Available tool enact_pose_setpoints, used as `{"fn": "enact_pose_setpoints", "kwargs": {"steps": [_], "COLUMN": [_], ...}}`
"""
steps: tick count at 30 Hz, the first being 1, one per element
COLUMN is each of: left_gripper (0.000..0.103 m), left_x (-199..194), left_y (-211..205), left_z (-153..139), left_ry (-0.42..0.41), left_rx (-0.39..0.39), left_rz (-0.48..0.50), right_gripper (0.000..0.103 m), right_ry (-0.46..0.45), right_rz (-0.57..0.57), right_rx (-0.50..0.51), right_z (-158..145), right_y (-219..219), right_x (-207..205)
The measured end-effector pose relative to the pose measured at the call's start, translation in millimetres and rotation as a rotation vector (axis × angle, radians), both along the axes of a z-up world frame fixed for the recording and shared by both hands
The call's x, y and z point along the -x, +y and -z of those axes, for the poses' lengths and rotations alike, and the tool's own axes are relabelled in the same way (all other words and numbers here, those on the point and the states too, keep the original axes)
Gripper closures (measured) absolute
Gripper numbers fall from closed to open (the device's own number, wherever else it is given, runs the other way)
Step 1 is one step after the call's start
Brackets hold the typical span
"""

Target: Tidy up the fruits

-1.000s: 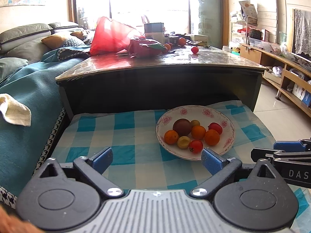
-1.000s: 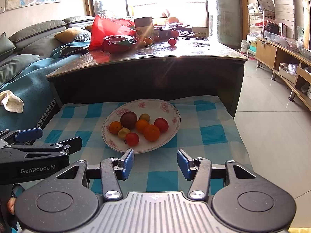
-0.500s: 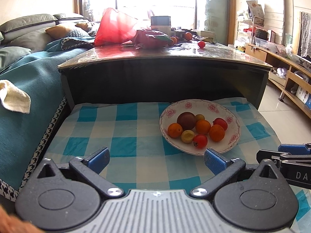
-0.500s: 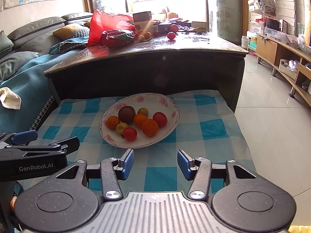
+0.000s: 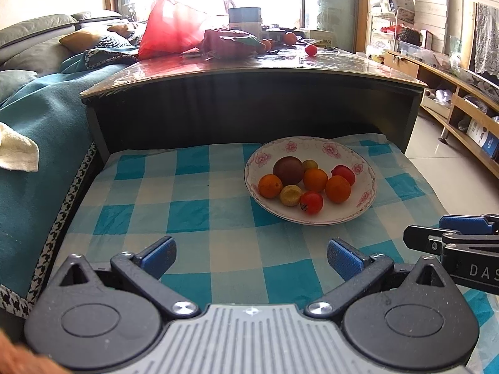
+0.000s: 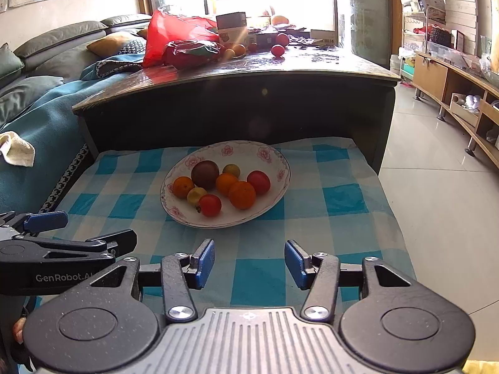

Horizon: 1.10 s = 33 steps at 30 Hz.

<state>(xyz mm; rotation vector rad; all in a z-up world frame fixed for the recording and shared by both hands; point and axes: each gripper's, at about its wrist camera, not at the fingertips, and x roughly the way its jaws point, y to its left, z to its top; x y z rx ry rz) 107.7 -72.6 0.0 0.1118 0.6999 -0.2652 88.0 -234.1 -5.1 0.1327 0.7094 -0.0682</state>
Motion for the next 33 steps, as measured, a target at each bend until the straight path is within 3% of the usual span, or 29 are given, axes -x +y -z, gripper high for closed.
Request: {"fn": "enact_pose_setpoints", "kwargs": {"steps": [10,33], "left_gripper": [0.0,0.0], "left_x": [22.6,70.7], "left_y": [17.6,22.8], "left_z": [-4.0,-3.2], "left_ry": [0.011,-0.005], "left_rx": [0.039,-0.007], "left_rz": [-0.057,-0.037], "right_gripper": [0.057,0.056], "right_ry": [-0.009,-0.015], "right_rz": [0.0,0.025], "right_rx": [-0.01,-0.007], "right_z": [-6.7,-11.0], "right_y": [12.1,28.1], "right_x": [27.9,66.6]}}
